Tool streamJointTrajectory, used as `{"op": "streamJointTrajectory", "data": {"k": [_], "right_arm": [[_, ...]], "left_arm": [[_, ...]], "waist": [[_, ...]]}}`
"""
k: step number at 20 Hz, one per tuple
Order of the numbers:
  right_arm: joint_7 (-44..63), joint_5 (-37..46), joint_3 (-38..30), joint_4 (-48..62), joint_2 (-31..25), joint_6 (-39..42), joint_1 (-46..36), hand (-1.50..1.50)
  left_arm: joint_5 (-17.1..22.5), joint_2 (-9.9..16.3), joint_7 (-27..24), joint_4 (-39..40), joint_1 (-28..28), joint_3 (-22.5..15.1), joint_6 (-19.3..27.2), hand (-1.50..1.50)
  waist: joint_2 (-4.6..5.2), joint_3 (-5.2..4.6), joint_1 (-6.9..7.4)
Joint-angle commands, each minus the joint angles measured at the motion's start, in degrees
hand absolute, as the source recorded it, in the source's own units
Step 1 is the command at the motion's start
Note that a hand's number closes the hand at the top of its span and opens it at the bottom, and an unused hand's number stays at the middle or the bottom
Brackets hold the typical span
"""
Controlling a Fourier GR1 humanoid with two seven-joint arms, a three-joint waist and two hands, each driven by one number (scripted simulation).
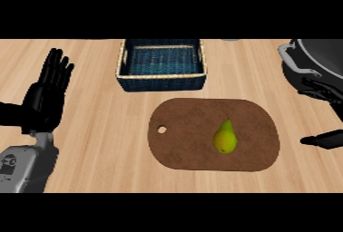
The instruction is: Pick the pear from the cutting board and place it in the pot
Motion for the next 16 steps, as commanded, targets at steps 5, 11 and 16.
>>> {"op": "streamJointTrajectory", "data": {"k": [5, 11, 16], "right_arm": [[4.7, 10.6, 7.1, -4.5, -4.6, 4.5, -4.5, -1.5], [18.5, 13.0, 8.6, -13.6, -0.1, 4.3, -4.8, -1.5], [27.3, 15.2, 8.0, -16.5, 3.2, 5.7, -4.5, -1.5]], "left_arm": [[-2.5, -2.1, 1.0, -1.0, -0.2, -1.7, 1.8, 0.0], [-3.6, -3.1, -0.5, 1.7, -1.1, -0.3, 2.0, 0.0], [-1.6, -0.1, 1.7, -2.8, 2.4, 1.9, -2.2, 0.0]], "waist": [[-0.19, 0.11, -0.46], [-0.19, 0.09, -1.08], [-0.25, 0.11, -0.66]]}}
